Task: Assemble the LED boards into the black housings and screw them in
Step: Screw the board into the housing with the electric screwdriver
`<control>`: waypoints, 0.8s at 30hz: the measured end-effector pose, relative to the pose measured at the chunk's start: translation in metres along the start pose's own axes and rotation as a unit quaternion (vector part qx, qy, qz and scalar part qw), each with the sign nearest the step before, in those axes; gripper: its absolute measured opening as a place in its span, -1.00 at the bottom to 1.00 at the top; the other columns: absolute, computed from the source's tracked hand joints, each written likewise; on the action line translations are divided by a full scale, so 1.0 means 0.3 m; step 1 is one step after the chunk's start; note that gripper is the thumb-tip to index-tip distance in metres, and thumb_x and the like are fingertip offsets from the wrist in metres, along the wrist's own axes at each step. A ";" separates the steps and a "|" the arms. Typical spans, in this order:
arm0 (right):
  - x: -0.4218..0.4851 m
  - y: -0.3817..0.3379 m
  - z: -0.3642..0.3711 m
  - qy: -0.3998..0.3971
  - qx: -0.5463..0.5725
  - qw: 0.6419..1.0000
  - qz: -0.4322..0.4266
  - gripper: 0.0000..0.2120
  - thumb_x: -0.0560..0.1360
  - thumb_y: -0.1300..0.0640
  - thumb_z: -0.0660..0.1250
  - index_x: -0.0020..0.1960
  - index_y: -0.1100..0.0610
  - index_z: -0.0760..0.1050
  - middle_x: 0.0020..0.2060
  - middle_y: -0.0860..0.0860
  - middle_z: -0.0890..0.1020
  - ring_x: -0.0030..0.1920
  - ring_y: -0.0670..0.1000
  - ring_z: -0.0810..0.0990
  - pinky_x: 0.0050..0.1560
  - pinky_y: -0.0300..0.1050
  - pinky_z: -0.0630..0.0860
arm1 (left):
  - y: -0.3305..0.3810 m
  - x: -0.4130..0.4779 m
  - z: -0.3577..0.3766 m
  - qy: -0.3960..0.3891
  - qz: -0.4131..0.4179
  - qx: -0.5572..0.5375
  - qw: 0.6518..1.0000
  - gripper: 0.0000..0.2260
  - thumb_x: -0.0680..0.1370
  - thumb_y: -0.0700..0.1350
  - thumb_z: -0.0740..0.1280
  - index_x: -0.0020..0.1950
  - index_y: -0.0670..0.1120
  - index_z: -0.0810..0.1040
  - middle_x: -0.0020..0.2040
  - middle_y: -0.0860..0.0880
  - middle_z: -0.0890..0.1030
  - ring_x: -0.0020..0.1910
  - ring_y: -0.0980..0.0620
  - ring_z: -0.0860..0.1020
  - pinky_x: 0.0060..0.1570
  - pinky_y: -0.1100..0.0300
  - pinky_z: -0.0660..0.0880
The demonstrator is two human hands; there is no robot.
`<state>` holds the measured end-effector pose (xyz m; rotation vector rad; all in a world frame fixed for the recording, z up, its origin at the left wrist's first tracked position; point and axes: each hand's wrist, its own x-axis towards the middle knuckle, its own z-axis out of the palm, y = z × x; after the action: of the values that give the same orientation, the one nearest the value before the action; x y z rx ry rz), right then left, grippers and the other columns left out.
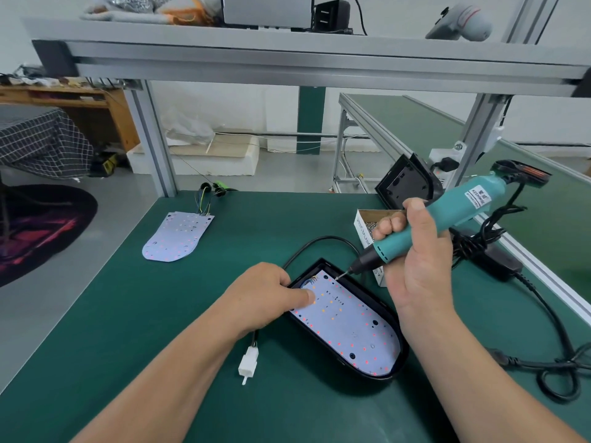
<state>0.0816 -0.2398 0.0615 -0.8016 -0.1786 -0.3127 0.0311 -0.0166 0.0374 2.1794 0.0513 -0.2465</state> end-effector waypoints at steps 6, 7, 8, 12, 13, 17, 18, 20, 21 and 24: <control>0.017 0.019 0.002 -0.015 -0.030 0.999 -0.005 -0.86 0.60 0.12 0.45 -0.01 0.08 0.48 -0.33 0.04 0.44 -0.32 0.05 0.48 -0.19 -0.06 0.53 | -0.008 0.003 0.001 0.003 0.003 0.013 1.000 -0.54 0.43 0.15 0.55 -0.29 -0.06 0.33 -0.33 -0.04 0.24 -0.33 -0.03 0.21 -0.22 0.03 0.15; 0.018 0.020 0.002 -0.019 -0.033 0.999 -0.005 -0.87 0.60 0.12 0.45 -0.02 0.06 0.49 -0.33 0.05 0.44 -0.32 0.06 0.48 -0.18 -0.06 0.53 | -0.008 0.003 0.001 0.004 0.003 0.015 1.000 -0.55 0.43 0.15 0.55 -0.29 -0.06 0.34 -0.33 -0.04 0.25 -0.33 -0.03 0.21 -0.22 0.03 0.16; 0.017 0.022 0.002 -0.023 -0.037 0.999 -0.005 -0.87 0.59 0.11 0.46 -0.03 0.06 0.50 -0.32 0.05 0.44 -0.31 0.06 0.48 -0.18 -0.05 0.54 | -0.008 0.003 0.002 0.004 0.004 0.016 1.000 -0.55 0.43 0.16 0.55 -0.28 -0.05 0.34 -0.32 -0.05 0.25 -0.33 -0.02 0.22 -0.22 0.03 0.16; 0.012 0.027 0.003 -0.041 -0.051 0.998 -0.001 -0.89 0.62 0.12 0.43 -0.02 0.06 0.50 -0.30 0.06 0.42 -0.30 0.07 0.48 -0.16 -0.05 0.53 | -0.008 0.005 0.004 0.007 0.005 0.020 1.000 -0.55 0.38 0.20 0.51 -0.30 -0.04 0.32 -0.34 -0.03 0.25 -0.34 -0.02 0.22 -0.23 0.03 0.17; 0.010 0.027 0.006 -0.042 -0.056 0.998 0.000 -0.88 0.61 0.13 0.43 -0.02 0.06 0.49 -0.30 0.06 0.42 -0.30 0.07 0.47 -0.16 -0.05 0.52 | -0.009 0.004 0.003 0.006 0.004 0.018 1.000 -0.55 0.37 0.20 0.51 -0.30 -0.04 0.32 -0.34 -0.02 0.26 -0.35 -0.02 0.23 -0.23 0.04 0.18; -0.002 0.026 0.026 -0.052 -0.085 0.995 -0.005 -0.88 0.56 0.12 0.46 -0.06 0.04 0.51 -0.29 0.09 0.40 -0.29 0.11 0.45 -0.16 -0.04 0.52 | -0.015 0.006 0.003 0.003 0.002 0.021 1.000 -0.57 0.37 0.21 0.50 -0.29 -0.03 0.35 -0.35 -0.01 0.28 -0.36 -0.02 0.24 -0.23 0.05 0.19; -0.007 0.026 0.032 -0.057 -0.092 0.994 -0.008 -0.89 0.56 0.13 0.45 -0.06 0.04 0.52 -0.29 0.10 0.40 -0.28 0.11 0.44 -0.16 -0.04 0.52 | -0.016 0.006 0.003 0.004 0.002 0.023 1.000 -0.57 0.37 0.21 0.50 -0.29 -0.03 0.35 -0.35 -0.01 0.28 -0.36 -0.02 0.24 -0.23 0.05 0.19; -0.014 0.025 0.041 -0.076 -0.102 0.992 -0.010 -0.92 0.59 0.16 0.41 -0.06 0.04 0.54 -0.28 0.10 0.39 -0.27 0.11 0.44 -0.15 -0.04 0.52 | -0.015 0.008 0.004 0.007 0.003 0.028 1.000 -0.56 0.37 0.21 0.50 -0.30 -0.03 0.33 -0.36 0.00 0.27 -0.36 -0.03 0.24 -0.24 0.06 0.19; -0.016 0.025 0.044 -0.091 -0.106 0.990 -0.009 -0.94 0.59 0.16 0.39 -0.05 0.04 0.55 -0.28 0.10 0.40 -0.27 0.12 0.43 -0.15 -0.04 0.52 | -0.015 0.007 0.004 0.007 0.003 0.031 0.999 -0.56 0.37 0.21 0.50 -0.30 -0.02 0.32 -0.37 0.01 0.26 -0.36 -0.03 0.23 -0.24 0.06 0.18; -0.016 0.024 0.058 -0.141 -0.118 0.983 0.007 -0.91 0.57 0.14 0.41 0.03 0.14 0.54 -0.28 0.06 0.45 -0.26 0.12 0.41 -0.16 -0.04 0.50 | -0.012 0.006 0.005 0.011 0.002 0.040 0.999 -0.58 0.36 0.22 0.49 -0.30 -0.02 0.34 -0.37 0.00 0.26 -0.37 -0.03 0.23 -0.24 0.06 0.19</control>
<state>0.0787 -0.2213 0.0672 -1.0823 -0.4076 -0.2081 0.0323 -0.0160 0.0333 2.2614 0.0506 -0.2261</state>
